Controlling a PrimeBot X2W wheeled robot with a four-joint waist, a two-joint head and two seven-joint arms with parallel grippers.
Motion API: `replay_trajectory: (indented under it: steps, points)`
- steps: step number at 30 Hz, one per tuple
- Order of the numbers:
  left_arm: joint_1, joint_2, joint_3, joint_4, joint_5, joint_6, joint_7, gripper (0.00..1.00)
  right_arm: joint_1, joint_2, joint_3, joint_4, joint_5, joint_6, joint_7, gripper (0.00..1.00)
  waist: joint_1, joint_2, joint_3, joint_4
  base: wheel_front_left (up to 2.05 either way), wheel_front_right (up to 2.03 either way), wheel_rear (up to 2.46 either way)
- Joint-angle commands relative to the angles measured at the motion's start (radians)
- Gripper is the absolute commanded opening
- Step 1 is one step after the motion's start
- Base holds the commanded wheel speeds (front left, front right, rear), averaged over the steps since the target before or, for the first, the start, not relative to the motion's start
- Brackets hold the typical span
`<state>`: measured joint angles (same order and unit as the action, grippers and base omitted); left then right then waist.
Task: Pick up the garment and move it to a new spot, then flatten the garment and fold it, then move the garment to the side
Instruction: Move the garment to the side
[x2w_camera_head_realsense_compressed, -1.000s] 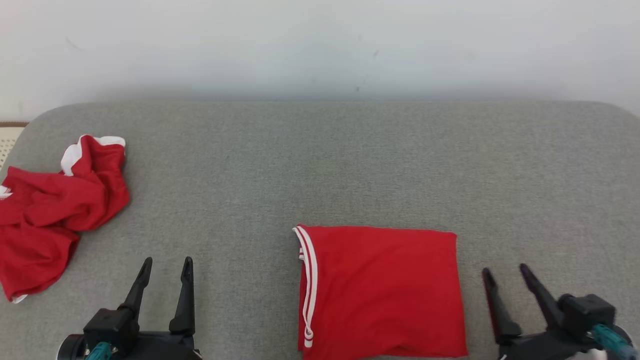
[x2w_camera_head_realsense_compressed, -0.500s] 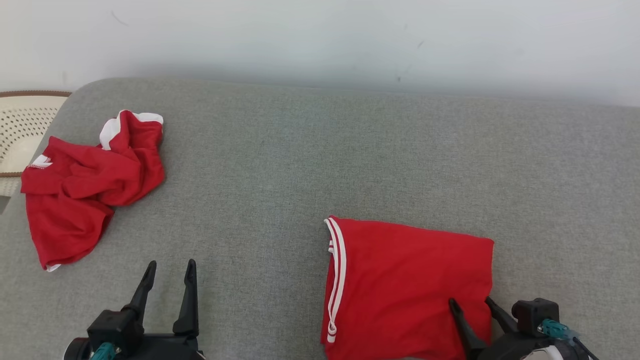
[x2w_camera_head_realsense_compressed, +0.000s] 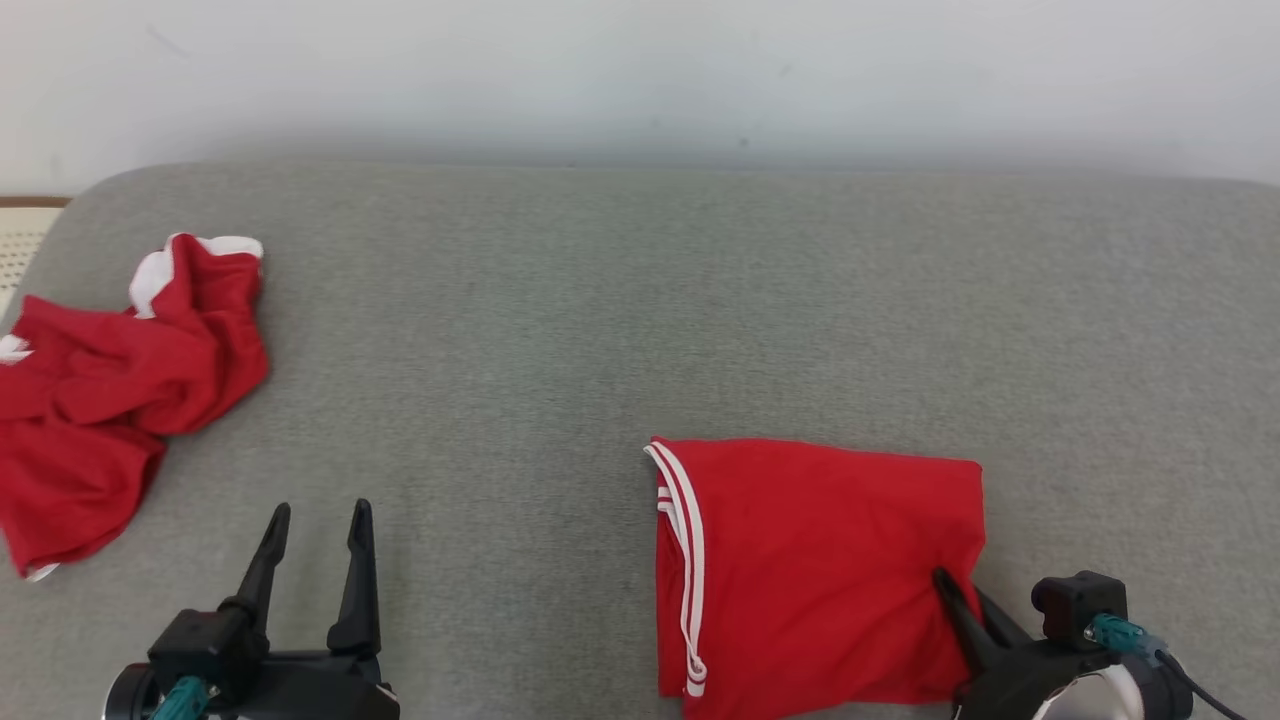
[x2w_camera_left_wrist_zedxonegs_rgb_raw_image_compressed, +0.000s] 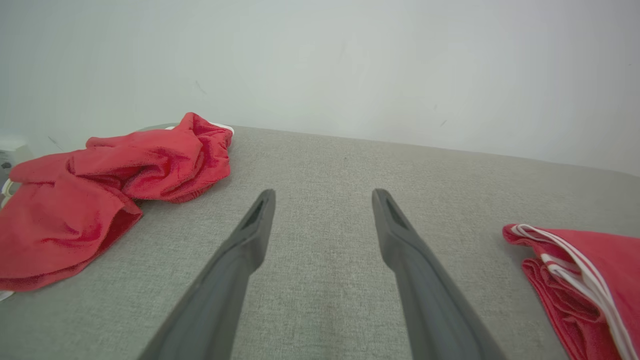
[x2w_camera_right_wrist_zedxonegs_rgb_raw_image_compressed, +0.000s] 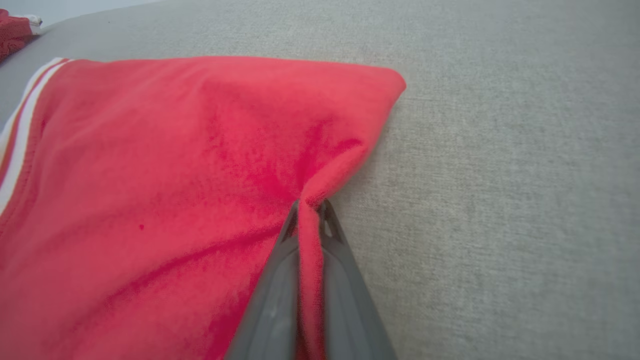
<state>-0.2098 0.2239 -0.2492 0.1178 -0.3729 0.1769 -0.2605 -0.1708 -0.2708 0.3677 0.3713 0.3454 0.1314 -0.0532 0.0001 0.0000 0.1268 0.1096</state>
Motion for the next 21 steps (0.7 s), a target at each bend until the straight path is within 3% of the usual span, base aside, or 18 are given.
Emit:
replay_trajectory:
  steps: [1,12,21]
  points:
    - [-0.007,0.005,0.006,-0.006,0.005,-0.003,-0.004,1.00,-0.001,-0.021,0.001,-0.007,-0.008,-0.001,-0.002,0.00,-0.0001,0.0000,0.022,-0.050,0.00,0.00,0.00]
    - [-0.061,0.013,0.029,-0.061,0.034,-0.007,-0.004,1.00,-0.092,-0.140,0.018,-0.073,-0.060,-0.001,-0.021,0.00,-0.0001,0.0000,0.136,-0.250,0.00,0.00,0.00]
    - [-0.167,0.032,0.008,-0.101,0.078,-0.040,-0.004,1.00,-0.330,-0.236,0.008,0.051,-0.031,-0.001,-0.062,0.00,-0.0001,0.0000,0.242,-0.329,0.00,0.00,0.00]
